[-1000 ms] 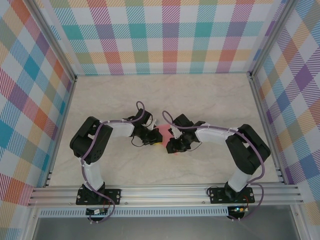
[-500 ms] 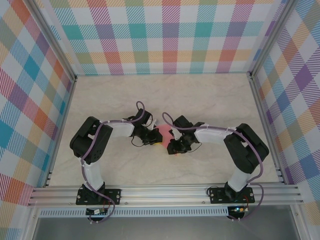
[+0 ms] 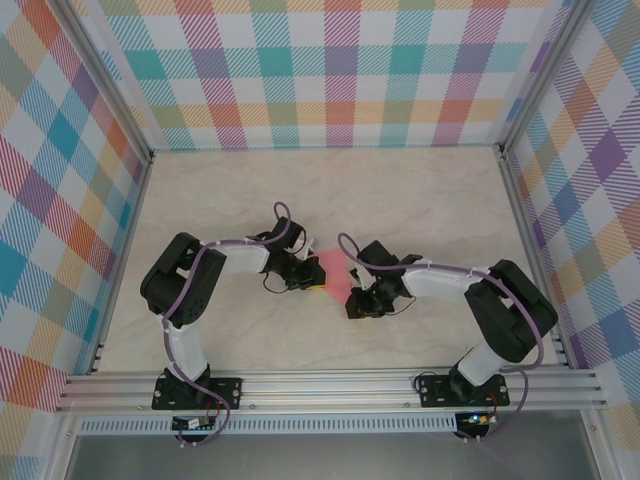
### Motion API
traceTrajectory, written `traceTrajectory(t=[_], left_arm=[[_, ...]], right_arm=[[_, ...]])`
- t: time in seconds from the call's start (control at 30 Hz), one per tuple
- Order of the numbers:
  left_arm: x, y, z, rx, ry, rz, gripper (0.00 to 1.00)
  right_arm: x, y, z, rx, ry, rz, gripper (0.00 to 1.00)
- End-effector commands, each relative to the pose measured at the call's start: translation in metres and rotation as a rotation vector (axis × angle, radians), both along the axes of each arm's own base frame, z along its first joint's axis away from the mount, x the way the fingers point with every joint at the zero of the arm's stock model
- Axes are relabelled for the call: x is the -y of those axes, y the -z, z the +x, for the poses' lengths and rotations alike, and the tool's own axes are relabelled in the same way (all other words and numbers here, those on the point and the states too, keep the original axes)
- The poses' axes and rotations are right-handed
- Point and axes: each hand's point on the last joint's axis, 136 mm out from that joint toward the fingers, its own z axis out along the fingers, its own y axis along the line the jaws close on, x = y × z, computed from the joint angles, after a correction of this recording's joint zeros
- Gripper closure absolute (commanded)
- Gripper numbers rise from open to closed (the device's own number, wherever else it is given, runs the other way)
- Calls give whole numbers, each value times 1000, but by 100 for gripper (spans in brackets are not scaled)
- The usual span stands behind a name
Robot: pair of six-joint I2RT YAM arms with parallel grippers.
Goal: Fold a paper plane with a square sheet of paper (fold left side to right side)
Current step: Third fold the triangle at the center of the table.
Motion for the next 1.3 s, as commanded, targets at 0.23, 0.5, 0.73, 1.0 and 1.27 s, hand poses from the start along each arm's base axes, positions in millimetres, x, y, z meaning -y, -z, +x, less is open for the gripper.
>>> traceTrajectory(t=[0.23,0.5,0.73,1.0,1.27], left_arm=[[-20,27,-12,-45,-18,142,91],[-15,22,-11,-33,-13,130,91],[-11,18,-9,-23,-7,122,91],[-6,5,-2,2,-8,100,90],[6,-36,20,70,12,76,83]], right_arm=[[-7,-50,11,38,68,38,81],[-27,-26,33,5,206,5,92],[-12,1,36,2,270,-98,99],[9,29,13,-71,275,-186,99],[25,42,-1,-97,254,-285,99]])
